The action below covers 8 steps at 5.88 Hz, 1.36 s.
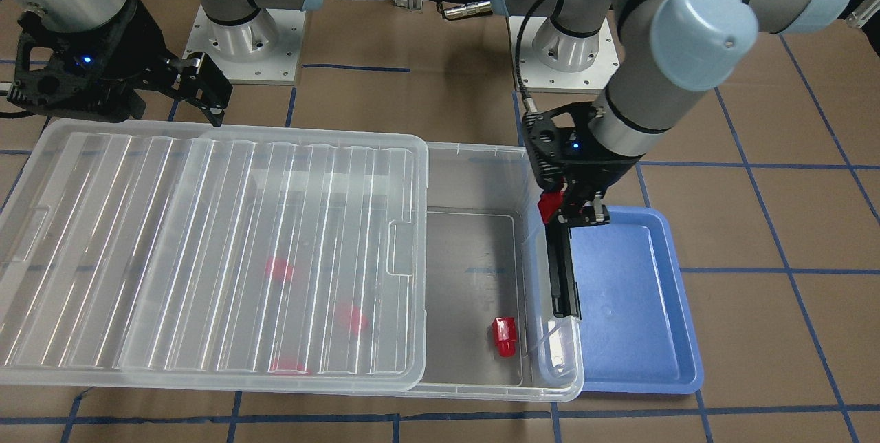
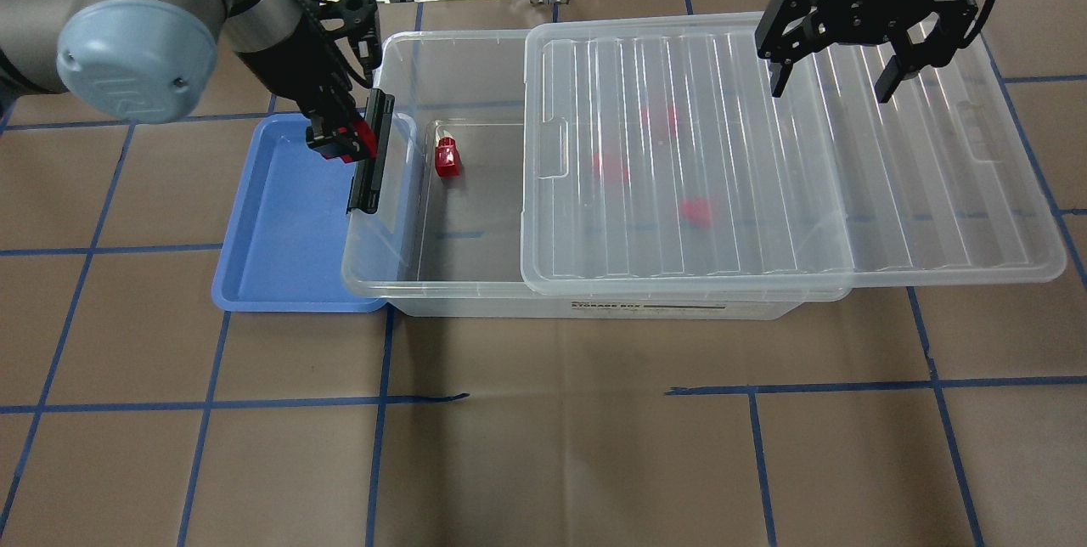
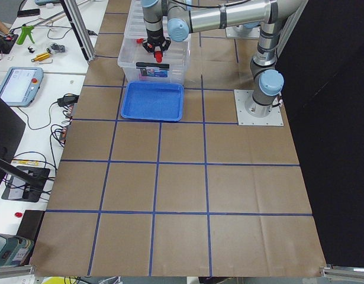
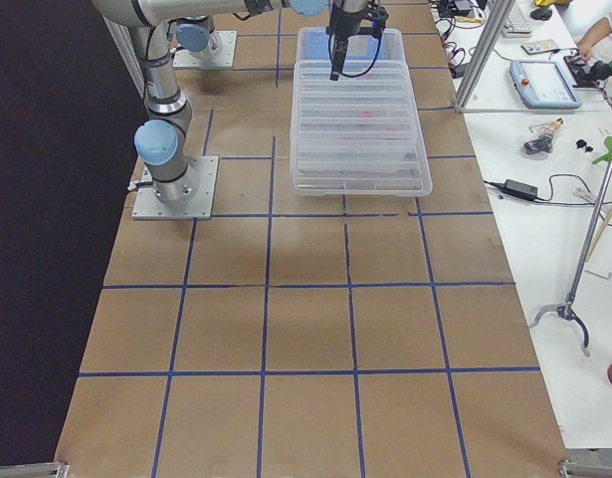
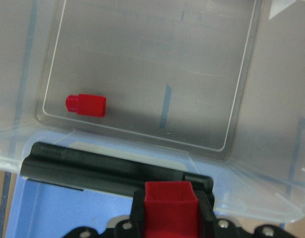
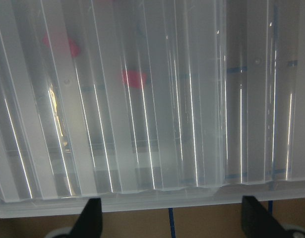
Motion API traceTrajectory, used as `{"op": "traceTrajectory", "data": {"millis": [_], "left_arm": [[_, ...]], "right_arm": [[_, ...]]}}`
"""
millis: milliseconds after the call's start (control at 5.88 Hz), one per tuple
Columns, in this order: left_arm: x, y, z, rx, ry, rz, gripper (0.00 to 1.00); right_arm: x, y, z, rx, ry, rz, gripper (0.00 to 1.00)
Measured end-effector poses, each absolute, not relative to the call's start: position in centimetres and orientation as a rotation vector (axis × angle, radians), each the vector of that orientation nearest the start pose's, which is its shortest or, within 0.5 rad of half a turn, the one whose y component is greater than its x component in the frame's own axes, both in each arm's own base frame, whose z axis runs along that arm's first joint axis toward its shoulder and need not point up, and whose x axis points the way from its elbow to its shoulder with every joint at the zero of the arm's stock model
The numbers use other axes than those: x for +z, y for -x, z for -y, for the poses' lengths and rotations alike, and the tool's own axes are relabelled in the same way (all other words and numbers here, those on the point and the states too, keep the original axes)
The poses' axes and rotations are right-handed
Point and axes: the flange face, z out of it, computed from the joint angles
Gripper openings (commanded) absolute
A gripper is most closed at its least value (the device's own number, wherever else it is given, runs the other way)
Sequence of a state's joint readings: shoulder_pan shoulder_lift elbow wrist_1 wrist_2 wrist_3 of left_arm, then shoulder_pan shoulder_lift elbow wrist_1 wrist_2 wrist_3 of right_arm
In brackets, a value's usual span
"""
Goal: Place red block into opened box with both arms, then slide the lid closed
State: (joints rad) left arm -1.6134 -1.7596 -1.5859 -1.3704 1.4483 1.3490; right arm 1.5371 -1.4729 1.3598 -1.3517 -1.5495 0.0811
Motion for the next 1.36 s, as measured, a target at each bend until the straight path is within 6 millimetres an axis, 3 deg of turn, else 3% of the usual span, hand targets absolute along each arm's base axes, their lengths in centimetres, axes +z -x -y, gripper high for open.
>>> {"op": "traceTrajectory", "data": {"millis": [170, 340, 1021, 1362], "left_arm": [[38.5, 19.8, 55.2, -0.136, -2.089, -2.466, 0.01], [35.7, 21.0, 55.0, -0.142, -2.102, -2.453, 0.01], [25.1, 22.3, 56.5, -0.166, -2.146, -2.467, 0.03], [21.7, 22.6, 57.0, -0.129, -2.172, -2.465, 0.06]], "right_arm": [[52.0, -11.8, 52.4, 0.167, -0.176, -3.114, 1.0], [52.0, -11.8, 52.4, 0.169, -0.176, -3.114, 1.0], [51.9, -11.8, 52.3, 0.178, -0.185, -3.114, 1.0], [51.9, -11.6, 52.4, 0.175, -0.182, -3.114, 1.0]]}}
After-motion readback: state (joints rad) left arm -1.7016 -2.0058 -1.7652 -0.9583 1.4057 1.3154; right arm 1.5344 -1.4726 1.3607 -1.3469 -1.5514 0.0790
